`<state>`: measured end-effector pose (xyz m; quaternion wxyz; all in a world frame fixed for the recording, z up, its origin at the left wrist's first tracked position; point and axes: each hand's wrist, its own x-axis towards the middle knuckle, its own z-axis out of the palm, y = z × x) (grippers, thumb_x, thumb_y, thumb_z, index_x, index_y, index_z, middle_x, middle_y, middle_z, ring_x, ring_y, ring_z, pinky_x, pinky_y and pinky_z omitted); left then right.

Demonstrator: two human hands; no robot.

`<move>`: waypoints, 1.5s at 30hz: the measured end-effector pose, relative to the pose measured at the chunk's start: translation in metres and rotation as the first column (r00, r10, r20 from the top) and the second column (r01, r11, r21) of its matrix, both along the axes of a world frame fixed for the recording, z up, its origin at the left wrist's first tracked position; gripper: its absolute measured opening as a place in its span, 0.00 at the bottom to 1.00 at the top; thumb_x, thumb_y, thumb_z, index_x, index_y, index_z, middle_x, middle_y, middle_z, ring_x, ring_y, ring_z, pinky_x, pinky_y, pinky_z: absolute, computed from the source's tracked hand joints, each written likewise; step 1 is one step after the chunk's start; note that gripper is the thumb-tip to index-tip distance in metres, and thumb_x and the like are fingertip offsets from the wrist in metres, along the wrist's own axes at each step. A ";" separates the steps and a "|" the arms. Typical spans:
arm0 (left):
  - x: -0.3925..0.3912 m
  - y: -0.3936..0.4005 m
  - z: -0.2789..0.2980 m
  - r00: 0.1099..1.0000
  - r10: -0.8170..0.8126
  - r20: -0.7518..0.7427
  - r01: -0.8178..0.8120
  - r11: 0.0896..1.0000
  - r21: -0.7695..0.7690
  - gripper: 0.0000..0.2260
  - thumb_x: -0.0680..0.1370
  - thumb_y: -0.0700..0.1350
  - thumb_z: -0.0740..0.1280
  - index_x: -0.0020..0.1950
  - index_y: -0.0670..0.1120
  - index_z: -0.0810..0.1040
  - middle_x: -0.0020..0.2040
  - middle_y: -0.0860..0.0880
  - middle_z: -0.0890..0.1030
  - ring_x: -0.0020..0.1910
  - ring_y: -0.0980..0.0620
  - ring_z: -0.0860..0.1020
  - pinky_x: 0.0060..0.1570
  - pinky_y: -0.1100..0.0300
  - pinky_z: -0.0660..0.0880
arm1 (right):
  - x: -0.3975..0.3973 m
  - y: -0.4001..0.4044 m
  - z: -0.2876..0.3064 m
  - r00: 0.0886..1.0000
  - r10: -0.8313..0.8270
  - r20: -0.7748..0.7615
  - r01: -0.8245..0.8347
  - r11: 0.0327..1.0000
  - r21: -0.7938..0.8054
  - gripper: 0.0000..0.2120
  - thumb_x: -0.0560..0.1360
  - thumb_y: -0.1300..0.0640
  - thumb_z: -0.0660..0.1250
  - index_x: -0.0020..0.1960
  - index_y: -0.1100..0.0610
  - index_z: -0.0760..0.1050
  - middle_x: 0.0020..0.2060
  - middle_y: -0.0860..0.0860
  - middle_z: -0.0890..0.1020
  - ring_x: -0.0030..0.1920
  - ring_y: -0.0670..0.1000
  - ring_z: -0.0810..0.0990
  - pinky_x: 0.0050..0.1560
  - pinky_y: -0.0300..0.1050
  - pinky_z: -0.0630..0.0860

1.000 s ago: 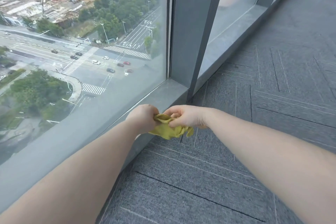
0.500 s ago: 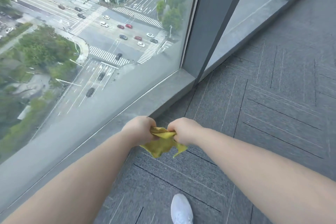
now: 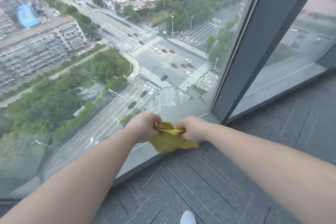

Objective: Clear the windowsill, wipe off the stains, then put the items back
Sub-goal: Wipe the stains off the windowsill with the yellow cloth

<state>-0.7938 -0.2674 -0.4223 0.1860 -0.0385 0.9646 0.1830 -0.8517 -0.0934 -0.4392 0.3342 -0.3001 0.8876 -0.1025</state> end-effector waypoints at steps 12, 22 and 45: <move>0.268 -0.005 0.249 0.920 0.234 -0.314 -0.273 0.958 -0.088 0.04 0.74 0.45 0.67 0.45 0.48 0.81 0.44 0.48 0.80 0.47 0.46 0.77 0.46 0.57 0.75 | 0.223 -0.024 0.259 0.887 0.297 -0.354 -0.344 0.936 -0.078 0.06 0.74 0.62 0.62 0.43 0.55 0.77 0.37 0.52 0.76 0.45 0.56 0.75 0.47 0.47 0.76; 0.507 0.053 0.318 0.780 0.526 -0.339 -0.598 0.785 -0.159 0.10 0.74 0.41 0.65 0.32 0.49 0.75 0.32 0.51 0.75 0.39 0.47 0.75 0.40 0.58 0.73 | 0.408 -0.025 0.326 0.633 0.643 -0.431 -0.725 0.688 -0.038 0.05 0.75 0.61 0.63 0.43 0.55 0.78 0.38 0.51 0.77 0.44 0.55 0.74 0.46 0.48 0.75; 1.146 0.487 0.325 -0.212 0.899 -0.384 -0.977 -0.190 0.095 0.03 0.73 0.46 0.69 0.44 0.47 0.81 0.39 0.51 0.79 0.43 0.49 0.77 0.45 0.57 0.73 | 1.044 0.205 0.345 -0.262 0.847 -0.463 -0.956 -0.294 0.002 0.13 0.75 0.62 0.60 0.57 0.56 0.79 0.49 0.53 0.80 0.47 0.54 0.75 0.49 0.47 0.75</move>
